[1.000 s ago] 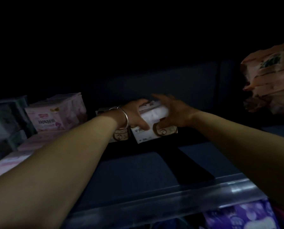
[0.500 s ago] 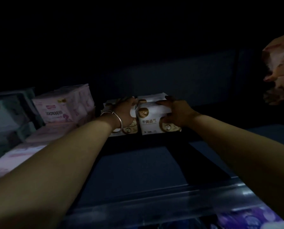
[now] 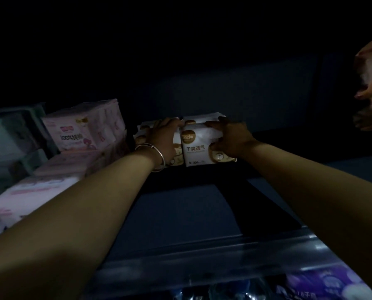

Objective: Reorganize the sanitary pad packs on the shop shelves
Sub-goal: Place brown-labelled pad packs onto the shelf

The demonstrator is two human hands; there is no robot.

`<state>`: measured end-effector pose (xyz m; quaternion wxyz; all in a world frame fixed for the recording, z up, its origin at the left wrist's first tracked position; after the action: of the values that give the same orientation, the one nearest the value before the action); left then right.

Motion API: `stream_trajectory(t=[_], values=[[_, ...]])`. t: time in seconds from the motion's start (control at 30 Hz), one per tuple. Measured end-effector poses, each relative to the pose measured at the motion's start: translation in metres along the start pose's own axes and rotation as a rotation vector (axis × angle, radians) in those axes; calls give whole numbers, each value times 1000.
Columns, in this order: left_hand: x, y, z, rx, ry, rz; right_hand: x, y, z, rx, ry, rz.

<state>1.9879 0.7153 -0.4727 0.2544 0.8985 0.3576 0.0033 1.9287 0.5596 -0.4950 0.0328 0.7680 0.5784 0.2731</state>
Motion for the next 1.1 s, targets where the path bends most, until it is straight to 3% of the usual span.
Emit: stream_trajectory(t=[0.33,0.77,0.93,1.1], values=[[-13,-47,-17,-13,21,-58,19,-59,-29,-51,-160,-4],[-105,-250,-44,-205,-101,102,53,-283,-47,-368,-75,-357],[-105,-351,19,-24,-165,-4,25,-371,13,-233,-92,-284],[-85,-433,111,364,-78,-144,-20,-438,100,96,-127,-185]])
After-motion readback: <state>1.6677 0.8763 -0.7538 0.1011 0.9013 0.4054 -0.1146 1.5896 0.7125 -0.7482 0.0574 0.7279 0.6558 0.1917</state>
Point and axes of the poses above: each hand's wrist, its own y-axis towards the middle knuckle, its own z-axis out of the palm, x = y × z, the point moved 6 cm from there along y, towards the middle knuckle, and after that the axes turned 5 degrees about -x, right-handed, at the moved point
